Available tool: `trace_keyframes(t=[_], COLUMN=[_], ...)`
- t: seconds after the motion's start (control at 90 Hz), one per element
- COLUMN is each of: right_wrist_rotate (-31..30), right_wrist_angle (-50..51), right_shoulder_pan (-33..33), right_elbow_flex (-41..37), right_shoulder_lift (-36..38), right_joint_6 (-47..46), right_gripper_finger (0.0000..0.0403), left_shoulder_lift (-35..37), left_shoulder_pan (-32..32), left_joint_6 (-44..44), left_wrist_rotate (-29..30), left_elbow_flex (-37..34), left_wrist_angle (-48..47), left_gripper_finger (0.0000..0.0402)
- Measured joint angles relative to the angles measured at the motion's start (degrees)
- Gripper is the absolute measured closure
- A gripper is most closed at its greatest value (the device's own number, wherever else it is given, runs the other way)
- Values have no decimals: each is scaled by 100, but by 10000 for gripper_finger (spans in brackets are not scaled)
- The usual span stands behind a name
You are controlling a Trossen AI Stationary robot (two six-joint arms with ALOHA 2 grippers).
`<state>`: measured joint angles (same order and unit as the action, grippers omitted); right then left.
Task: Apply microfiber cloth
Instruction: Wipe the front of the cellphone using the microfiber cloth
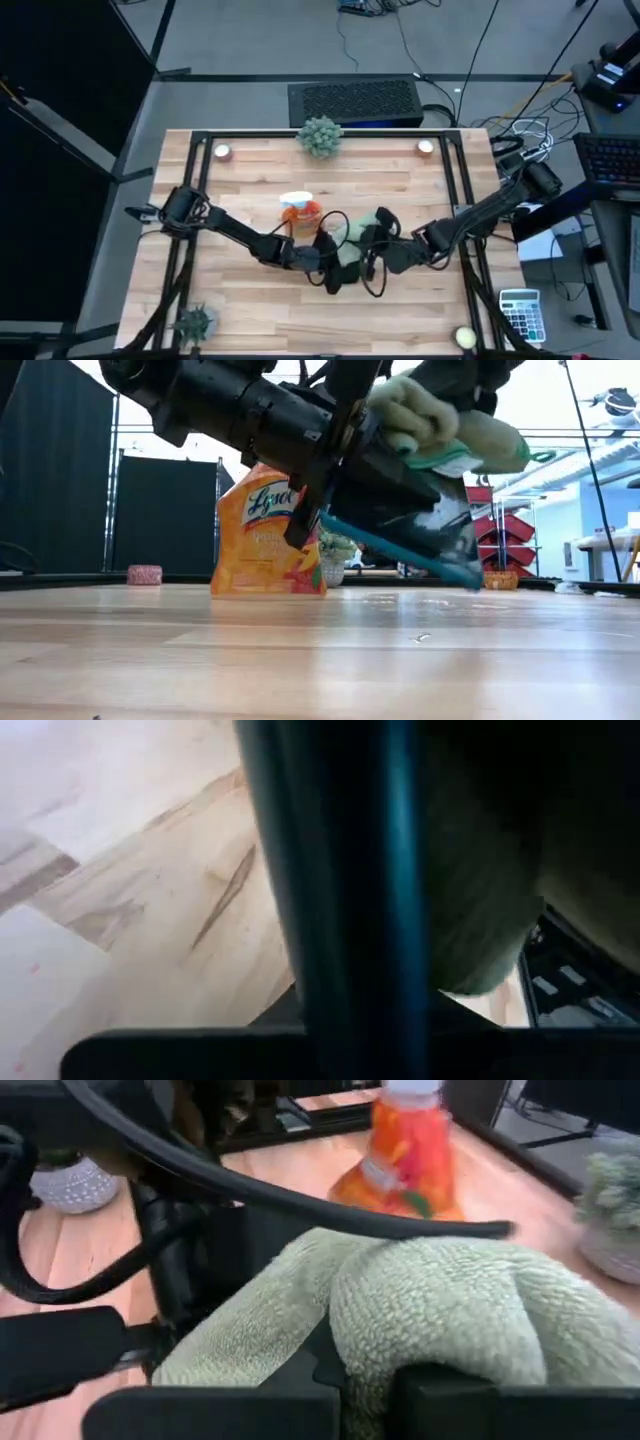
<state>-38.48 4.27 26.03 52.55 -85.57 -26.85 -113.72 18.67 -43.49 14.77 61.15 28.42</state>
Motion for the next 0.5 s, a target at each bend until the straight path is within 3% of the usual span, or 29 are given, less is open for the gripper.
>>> trace_keyframes(t=[0.2,0.5], right_wrist_rotate=[154,74], right_wrist_angle=[590,2167], right_shoulder_pan=[345,569], right_elbow_flex=[11,-7], right_shoulder_lift=[-163,342], right_joint_6=[-508,-1128], right_gripper_finger=[396,396], left_shoulder_lift=[-15,-2], left_shoulder_pan=[0,-6], left_joint_6=[113,119], left_wrist_rotate=[-76,129], left_elbow_flex=[-9,11], left_wrist_angle=[7,116], left_gripper_finger=[386,387])
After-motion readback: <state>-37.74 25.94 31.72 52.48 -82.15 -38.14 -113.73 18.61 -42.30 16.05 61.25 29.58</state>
